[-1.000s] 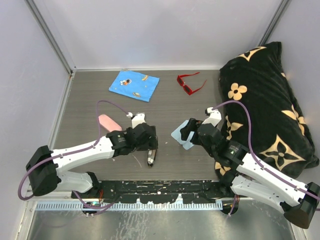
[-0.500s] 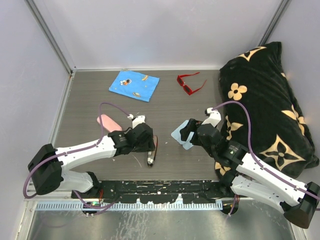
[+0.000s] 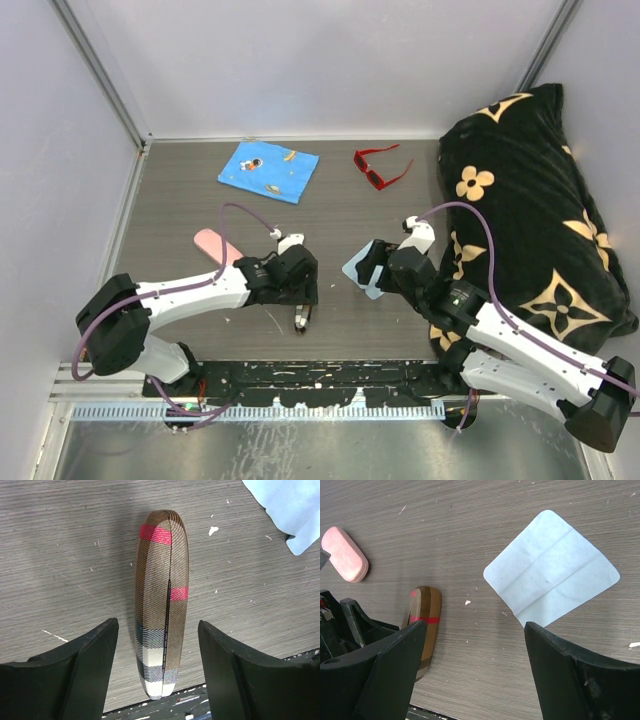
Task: Organize the sunglasses
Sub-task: Place the sunglasses case at the center of the board, then adjust the sunglasses case at the center of the board.
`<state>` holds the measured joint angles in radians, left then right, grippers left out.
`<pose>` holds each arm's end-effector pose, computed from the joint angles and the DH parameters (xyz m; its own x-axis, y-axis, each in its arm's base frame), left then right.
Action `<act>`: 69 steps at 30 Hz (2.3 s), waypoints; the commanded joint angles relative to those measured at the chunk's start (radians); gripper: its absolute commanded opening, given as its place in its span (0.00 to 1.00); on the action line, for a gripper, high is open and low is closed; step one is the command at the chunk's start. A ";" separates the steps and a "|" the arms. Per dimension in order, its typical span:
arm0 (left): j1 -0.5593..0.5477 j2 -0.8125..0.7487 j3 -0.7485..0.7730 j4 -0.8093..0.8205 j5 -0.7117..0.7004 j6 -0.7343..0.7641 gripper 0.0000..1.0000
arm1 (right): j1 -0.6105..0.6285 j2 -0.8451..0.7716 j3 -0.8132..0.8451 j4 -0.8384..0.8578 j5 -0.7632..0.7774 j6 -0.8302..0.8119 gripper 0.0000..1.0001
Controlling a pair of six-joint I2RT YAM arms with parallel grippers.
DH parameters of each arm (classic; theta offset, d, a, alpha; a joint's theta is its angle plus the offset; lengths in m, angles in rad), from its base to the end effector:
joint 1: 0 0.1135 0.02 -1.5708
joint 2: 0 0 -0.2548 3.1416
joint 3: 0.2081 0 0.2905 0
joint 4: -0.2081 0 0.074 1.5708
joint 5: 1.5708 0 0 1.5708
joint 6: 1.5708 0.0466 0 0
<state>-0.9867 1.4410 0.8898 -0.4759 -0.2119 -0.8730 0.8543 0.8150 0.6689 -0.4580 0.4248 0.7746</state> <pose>0.1860 -0.2636 0.1661 -0.8822 -0.0239 -0.4703 0.1239 0.9518 -0.2807 0.1662 0.1616 0.2508 -0.5914 0.2913 -0.7519 -0.0709 0.9101 0.4083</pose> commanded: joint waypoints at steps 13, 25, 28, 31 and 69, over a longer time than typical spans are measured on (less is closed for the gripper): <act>0.031 -0.077 -0.070 0.047 -0.001 0.003 0.52 | 0.000 0.126 -0.036 0.169 -0.153 0.058 0.85; 0.088 -0.228 -0.173 0.059 0.012 0.001 0.46 | 0.000 0.198 -0.029 0.241 -0.236 0.071 0.85; 0.105 -0.262 -0.200 0.072 0.023 -0.001 0.45 | 0.000 0.221 -0.016 0.253 -0.249 0.069 0.85; 0.130 -0.300 -0.234 0.089 0.042 -0.008 0.49 | 0.000 0.244 -0.004 0.262 -0.265 0.065 0.85; 0.187 -0.605 -0.305 0.016 -0.046 0.027 0.69 | 0.000 0.575 0.303 0.174 -0.371 -0.384 0.90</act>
<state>-0.8047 0.9447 0.5480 -0.3714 -0.1524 -0.8505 0.8543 1.3628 0.8913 -0.2890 0.0990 0.5228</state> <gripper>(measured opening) 0.647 0.897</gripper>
